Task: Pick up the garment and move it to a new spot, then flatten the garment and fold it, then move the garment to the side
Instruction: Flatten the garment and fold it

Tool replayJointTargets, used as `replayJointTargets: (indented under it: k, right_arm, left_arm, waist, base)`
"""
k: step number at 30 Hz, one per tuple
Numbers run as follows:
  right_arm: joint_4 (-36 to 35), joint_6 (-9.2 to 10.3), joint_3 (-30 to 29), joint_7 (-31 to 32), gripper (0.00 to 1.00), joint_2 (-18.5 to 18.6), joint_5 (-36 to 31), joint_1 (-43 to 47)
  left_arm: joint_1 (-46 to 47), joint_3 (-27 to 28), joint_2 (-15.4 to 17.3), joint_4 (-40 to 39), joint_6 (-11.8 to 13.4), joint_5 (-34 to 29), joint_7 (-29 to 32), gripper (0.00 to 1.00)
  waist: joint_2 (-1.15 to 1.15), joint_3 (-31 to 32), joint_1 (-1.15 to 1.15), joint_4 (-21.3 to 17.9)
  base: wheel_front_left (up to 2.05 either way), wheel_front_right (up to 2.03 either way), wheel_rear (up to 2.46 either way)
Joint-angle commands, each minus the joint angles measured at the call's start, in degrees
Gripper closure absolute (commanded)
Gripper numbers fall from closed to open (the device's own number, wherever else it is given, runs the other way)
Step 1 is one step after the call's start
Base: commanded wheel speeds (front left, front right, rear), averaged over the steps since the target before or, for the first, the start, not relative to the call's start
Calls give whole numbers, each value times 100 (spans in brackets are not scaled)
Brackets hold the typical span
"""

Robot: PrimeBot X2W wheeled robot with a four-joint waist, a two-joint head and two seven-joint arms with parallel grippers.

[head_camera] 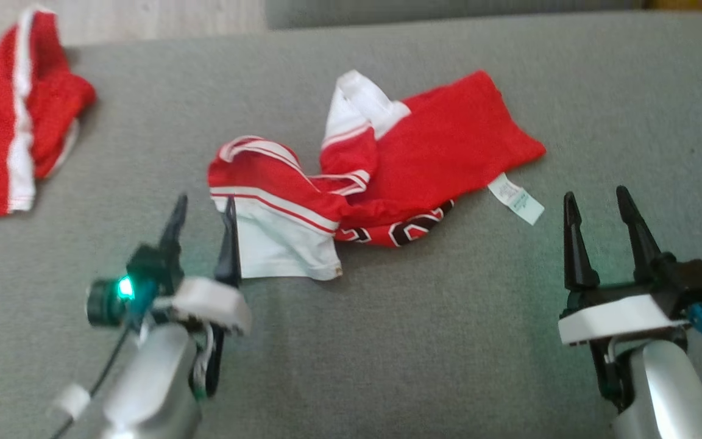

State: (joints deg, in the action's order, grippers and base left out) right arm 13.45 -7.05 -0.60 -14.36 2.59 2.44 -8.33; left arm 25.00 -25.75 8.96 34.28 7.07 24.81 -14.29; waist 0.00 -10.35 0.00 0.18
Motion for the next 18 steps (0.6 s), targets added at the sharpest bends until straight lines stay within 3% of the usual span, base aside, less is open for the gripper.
replayJointTargets:
  k: [1, 10, 18]
  right_arm:
    - [-141, -44, 96, -63, 0, 29, -32, 90]
    - [-57, -44, 144, -63, 0, 29, 62, 665]
    - [-144, -44, 213, -63, 0, 29, 257, 1054]
  left_arm:
    - [-43, 233, 97, -252, 36, 43, -66, 0]
    - [-1489, 230, 22, -1062, 223, 119, -70, 0]
    - [-2143, 284, 149, -1587, 377, 199, -70, 0]
  waist:
    - [0, 318, 0, 195]
    - [0, 1047, 0, 401]
    - [0, 1198, 0, 354]
  base:
    - [0, 0, 0]
    - [0, 0, 0]
    - [0, 0, 0]
